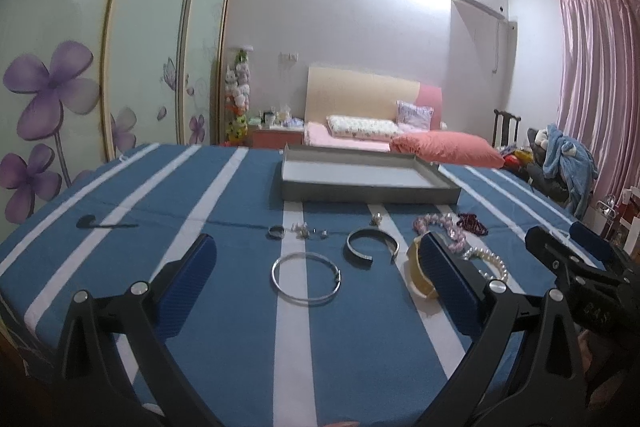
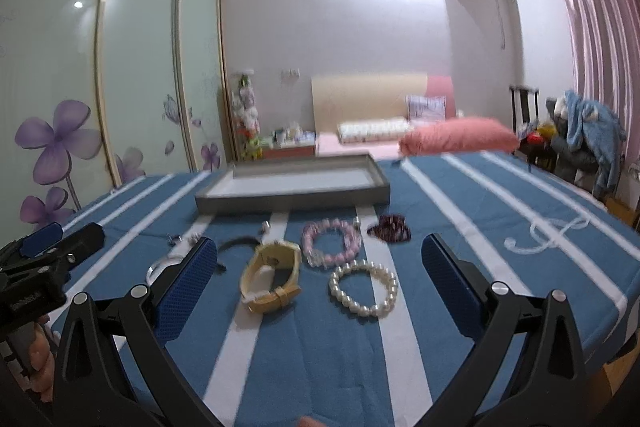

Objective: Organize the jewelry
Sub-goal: 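Grasp the pearl bracelet with the right tool while the left tool grasps the silver bangle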

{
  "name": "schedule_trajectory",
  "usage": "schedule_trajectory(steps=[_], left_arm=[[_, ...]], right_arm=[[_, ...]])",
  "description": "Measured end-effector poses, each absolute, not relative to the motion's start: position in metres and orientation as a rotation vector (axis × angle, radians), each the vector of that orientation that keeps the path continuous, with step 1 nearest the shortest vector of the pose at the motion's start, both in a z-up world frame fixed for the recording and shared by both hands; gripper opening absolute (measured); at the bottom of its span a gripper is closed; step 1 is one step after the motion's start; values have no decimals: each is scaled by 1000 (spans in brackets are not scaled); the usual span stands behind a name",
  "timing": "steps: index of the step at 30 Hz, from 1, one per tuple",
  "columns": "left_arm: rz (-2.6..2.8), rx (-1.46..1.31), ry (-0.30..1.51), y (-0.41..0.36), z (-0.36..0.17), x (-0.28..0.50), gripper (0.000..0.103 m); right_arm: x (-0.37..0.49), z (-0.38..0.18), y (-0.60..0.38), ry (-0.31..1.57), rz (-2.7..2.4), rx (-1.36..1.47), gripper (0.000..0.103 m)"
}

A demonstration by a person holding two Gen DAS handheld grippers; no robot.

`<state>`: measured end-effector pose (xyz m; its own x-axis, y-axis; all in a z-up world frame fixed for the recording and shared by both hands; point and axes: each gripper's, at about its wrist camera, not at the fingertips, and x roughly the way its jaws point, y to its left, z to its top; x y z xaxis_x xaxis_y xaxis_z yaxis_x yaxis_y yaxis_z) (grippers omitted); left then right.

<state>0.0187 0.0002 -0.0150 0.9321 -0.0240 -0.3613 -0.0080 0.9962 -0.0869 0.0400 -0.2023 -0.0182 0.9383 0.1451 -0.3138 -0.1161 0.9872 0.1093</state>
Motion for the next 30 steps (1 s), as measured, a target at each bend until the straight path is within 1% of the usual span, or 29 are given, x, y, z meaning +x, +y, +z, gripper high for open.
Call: schedule_trajectory(steps=[6,10,13,15,17,19,21,24,26,27,28,29,30], left_arm=[[-18,-102,516,6,-32,42,99],[-11,-123,597,14,-41,58,99],[0,-115,635,17,-47,68,99],[5,-102,651,17,-49,72,99],[5,-91,662,16,-50,77,99],[5,-85,668,16,-51,81,99],[1,-88,675,16,-51,86,99],[-3,-85,694,16,-54,93,99],[0,-81,704,15,-56,98,99],[2,-81,709,15,-57,99,99],[5,-80,717,16,-58,101,99],[7,-81,723,16,-59,103,99],[9,-80,729,16,-60,105,99]], right_arm=[[72,-43,-220,539,101,153,100],[96,-58,-231,688,60,174,72],[109,-68,-243,761,41,213,67],[111,-67,-243,765,37,197,67],[111,-64,-240,763,29,170,63],[113,-62,-241,770,32,187,54],[117,-61,-241,774,30,183,52],[128,-61,-239,788,16,147,40],[130,-62,-236,793,1,123,35],[130,-62,-235,792,-5,112,28],[132,-62,-234,795,-3,105,16],[131,-62,-234,795,-10,95,12],[132,-62,-235,796,-3,93,11]])
